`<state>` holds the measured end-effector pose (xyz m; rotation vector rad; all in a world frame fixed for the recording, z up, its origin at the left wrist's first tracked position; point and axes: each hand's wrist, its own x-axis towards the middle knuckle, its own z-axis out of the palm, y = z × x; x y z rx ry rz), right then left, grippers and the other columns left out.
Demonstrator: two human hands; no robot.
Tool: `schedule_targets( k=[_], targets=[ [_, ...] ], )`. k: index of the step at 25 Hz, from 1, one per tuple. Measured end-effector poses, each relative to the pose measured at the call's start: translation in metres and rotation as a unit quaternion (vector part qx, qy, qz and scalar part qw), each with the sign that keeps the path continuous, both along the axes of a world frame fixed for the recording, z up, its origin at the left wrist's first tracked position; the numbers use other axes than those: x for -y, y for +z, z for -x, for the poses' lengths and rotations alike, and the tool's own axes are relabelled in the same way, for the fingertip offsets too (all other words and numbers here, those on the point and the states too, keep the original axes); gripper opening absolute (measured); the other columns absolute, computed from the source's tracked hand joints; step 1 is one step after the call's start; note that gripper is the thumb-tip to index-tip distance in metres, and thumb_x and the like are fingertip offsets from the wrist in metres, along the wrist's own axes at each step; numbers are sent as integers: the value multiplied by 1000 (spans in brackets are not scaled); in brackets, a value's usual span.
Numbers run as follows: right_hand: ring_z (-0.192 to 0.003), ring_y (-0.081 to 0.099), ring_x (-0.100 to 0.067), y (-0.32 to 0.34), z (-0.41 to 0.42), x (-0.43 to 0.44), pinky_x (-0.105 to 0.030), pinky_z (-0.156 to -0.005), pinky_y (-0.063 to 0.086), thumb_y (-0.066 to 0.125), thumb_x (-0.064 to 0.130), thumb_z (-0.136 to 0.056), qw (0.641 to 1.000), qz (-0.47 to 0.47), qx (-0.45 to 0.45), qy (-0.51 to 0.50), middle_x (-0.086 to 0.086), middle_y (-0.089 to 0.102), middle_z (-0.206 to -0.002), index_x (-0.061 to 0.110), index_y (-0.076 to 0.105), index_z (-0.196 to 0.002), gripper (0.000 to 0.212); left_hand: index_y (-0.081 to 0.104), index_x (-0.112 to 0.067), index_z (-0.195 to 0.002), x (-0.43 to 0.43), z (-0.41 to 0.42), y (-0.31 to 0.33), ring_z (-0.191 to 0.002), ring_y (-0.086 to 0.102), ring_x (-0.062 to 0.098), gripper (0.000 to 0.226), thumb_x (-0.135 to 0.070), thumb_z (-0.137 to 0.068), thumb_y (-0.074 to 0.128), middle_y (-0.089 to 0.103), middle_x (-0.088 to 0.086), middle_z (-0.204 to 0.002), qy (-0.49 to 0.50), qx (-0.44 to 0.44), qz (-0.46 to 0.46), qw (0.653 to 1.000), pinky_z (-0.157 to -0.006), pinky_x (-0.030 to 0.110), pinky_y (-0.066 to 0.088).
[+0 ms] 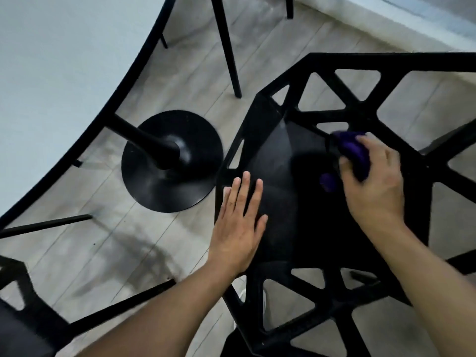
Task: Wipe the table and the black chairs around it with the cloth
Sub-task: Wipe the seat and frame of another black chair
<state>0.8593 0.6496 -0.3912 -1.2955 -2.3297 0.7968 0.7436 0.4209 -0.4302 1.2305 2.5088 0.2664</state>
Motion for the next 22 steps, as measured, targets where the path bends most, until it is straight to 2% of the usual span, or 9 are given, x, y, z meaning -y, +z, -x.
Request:
schedule_targets(
  k=[2,4,7,10,13,15,18,19,22],
  targets=[
    [-124,48,-19,-12,67,-6,-20,-102,33,63,41,-94,998,-1,-39,53,-5,47,-139,28,53,-139,48,-3,-23,-163,16,-2,3,-156,-14,13,64,-43,-109,24,-14,-2,-171,125,62,-31,990,-128,35,4],
    [-138,37,-22,-32,106,6,-29,-115,29,59,47,-94,995,-10,-3,96,-4,38,-152,32,49,-143,53,-11,-33,-161,35,-8,3,-153,-17,2,61,-48,-108,17,-17,-13,-168,220,161,-32,962,-128,31,2],
    [-139,40,-29,-53,84,55,-42,-117,32,62,35,-91,990,-9,-34,140,-9,39,-154,26,53,-143,53,-12,-43,-157,44,-3,3,-149,-16,-9,61,-43,-109,25,-18,-21,-165,239,285,-31,928,-123,20,0],
    [-142,36,-25,-41,25,112,-42,-118,32,71,26,-87,947,22,-11,320,-5,34,-158,28,48,-148,65,-3,-43,-160,39,7,8,-147,-12,-15,59,-36,-110,27,-11,-24,-166,255,327,-59,908,-126,24,2],
    [-143,34,-23,-43,29,74,-39,-119,30,70,30,-88,915,-37,25,401,-3,32,-159,32,43,-150,68,-5,-47,-158,40,2,12,-149,-10,-11,57,-39,-109,24,-12,-27,-164,262,325,-67,906,-127,26,3],
    [-140,38,-27,-48,73,31,-46,-116,36,70,28,-89,951,-58,19,303,-6,37,-156,30,48,-147,62,-8,-48,-157,39,-5,10,-150,-11,-11,57,-46,-107,20,-16,-29,-163,261,305,-78,912,-125,23,2],
    [-137,40,-30,-49,114,18,-50,-113,38,68,28,-89,993,-8,-12,118,-8,41,-151,26,53,-141,54,-6,-47,-158,36,-13,1,-151,-8,-10,58,-51,-106,18,-14,-27,-165,272,252,-98,924,-121,18,5],
    [-135,41,-31,-51,108,36,-48,-114,37,68,26,-88,992,-5,-20,123,-9,42,-150,24,54,-140,54,-5,-47,-159,35,-16,-2,-151,-6,-9,57,-51,-106,17,-12,-27,-166,277,231,-100,927,-118,16,6],
    [-136,40,-31,-49,69,72,-43,-116,34,70,24,-85,950,-39,-14,309,-11,43,-150,22,54,-142,59,-1,-47,-159,31,-21,-5,-150,0,-9,56,-52,-106,14,-7,-26,-167,294,180,-98,933,-113,17,14]
  ],
)
